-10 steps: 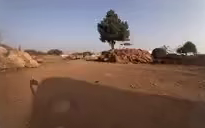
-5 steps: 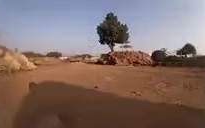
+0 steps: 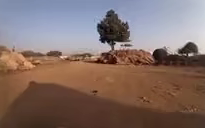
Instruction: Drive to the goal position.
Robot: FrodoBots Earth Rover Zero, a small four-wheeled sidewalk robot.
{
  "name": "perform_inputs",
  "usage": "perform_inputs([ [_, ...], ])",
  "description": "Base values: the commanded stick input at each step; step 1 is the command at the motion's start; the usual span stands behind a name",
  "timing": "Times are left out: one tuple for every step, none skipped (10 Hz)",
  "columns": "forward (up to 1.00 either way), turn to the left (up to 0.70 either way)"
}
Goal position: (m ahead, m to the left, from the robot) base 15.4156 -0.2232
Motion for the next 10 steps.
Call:
perform_inputs([
  [0.70,0.35],
  [0.70,0.35],
  [0.70,0.35],
  [0.70,0.35],
  [0.70,0.35],
  [0.70,0.35],
  [0.70,0.35],
  [0.70,0.00],
  [0.70,0.00],
  [0.70,0.00],
])
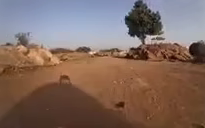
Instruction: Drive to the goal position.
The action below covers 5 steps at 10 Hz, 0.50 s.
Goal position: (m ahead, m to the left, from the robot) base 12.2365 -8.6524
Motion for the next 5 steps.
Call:
perform_inputs([
  [0.70,0.00],
  [0.70,0.00],
  [0.70,0.00],
  [0.70,0.00],
  [0.70,0.00],
])
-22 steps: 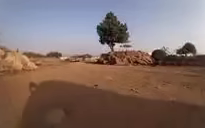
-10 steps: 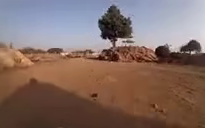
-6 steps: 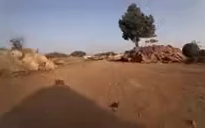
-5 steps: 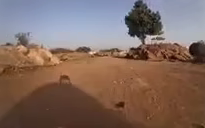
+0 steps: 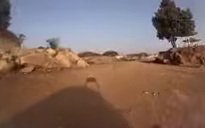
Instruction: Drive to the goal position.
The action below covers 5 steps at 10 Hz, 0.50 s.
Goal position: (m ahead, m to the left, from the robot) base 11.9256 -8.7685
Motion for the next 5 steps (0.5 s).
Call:
perform_inputs([
  [0.70,0.00],
  [0.70,0.00],
  [0.70,0.00],
  [0.70,0.00],
  [0.70,0.00],
])
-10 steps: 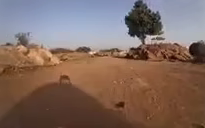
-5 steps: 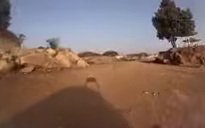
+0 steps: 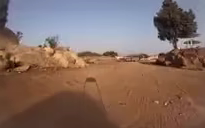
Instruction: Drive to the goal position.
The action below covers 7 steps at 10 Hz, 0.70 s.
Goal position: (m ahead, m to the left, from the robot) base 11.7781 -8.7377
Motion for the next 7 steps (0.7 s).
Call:
perform_inputs([
  [0.70,0.00],
  [0.70,-0.06],
  [0.70,-0.21],
  [0.70,-0.35],
  [0.70,-0.35],
  [0.70,-0.35],
  [0.70,-0.35],
])
